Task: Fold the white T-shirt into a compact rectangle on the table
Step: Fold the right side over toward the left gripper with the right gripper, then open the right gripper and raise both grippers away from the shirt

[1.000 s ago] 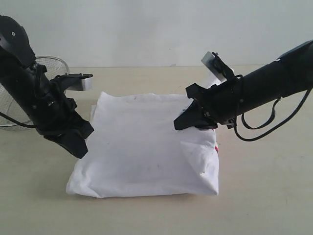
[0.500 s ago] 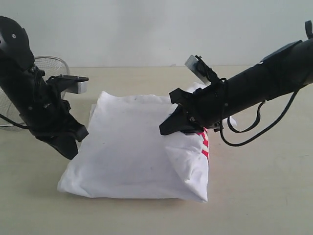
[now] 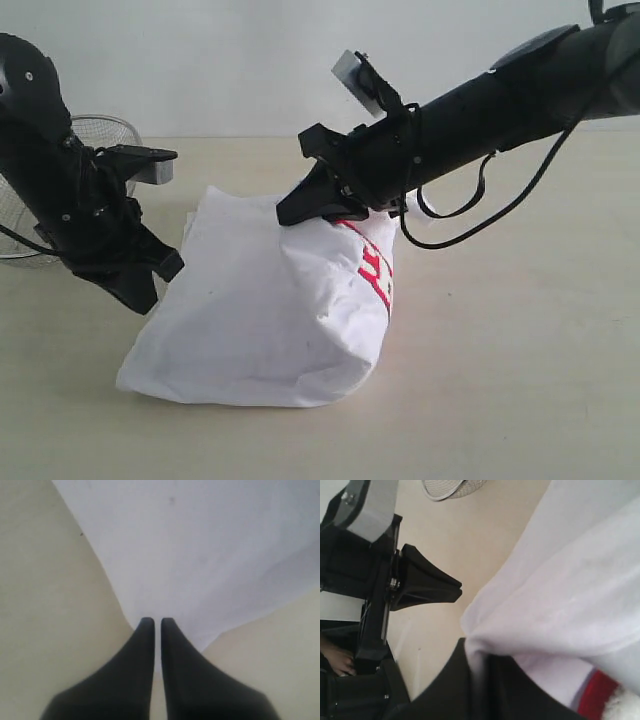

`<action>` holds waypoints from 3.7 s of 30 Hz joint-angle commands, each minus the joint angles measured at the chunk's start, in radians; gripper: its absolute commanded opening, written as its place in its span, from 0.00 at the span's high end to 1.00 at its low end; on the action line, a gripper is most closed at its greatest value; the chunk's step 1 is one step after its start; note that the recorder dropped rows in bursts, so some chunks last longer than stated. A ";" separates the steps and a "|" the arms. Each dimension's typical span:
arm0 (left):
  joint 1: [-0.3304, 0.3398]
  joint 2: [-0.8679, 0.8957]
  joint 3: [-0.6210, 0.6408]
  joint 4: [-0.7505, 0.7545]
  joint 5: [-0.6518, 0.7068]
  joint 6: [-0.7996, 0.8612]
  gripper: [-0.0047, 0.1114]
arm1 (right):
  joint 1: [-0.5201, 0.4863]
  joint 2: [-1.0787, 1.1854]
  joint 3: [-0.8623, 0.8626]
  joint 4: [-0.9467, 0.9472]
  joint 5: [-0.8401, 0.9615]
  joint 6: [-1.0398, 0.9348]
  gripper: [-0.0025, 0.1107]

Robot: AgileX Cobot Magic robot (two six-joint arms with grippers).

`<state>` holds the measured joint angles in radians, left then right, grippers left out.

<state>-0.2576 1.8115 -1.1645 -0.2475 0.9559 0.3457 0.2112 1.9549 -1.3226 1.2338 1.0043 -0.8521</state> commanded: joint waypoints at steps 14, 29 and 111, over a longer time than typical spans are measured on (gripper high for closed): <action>0.010 -0.062 0.005 0.114 -0.010 -0.107 0.92 | 0.116 0.046 -0.018 0.019 -0.053 0.009 0.98; 0.017 -0.071 0.005 0.114 0.005 -0.107 0.92 | 0.190 0.088 -0.150 0.036 -0.096 0.078 0.98; -0.116 0.053 0.001 -0.357 -0.149 0.185 0.92 | -0.101 -0.179 0.265 -0.452 -0.250 0.296 0.98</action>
<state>-0.3683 1.8417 -1.1627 -0.6238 0.8277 0.5484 0.1161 1.7918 -1.0630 0.7711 0.7529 -0.5415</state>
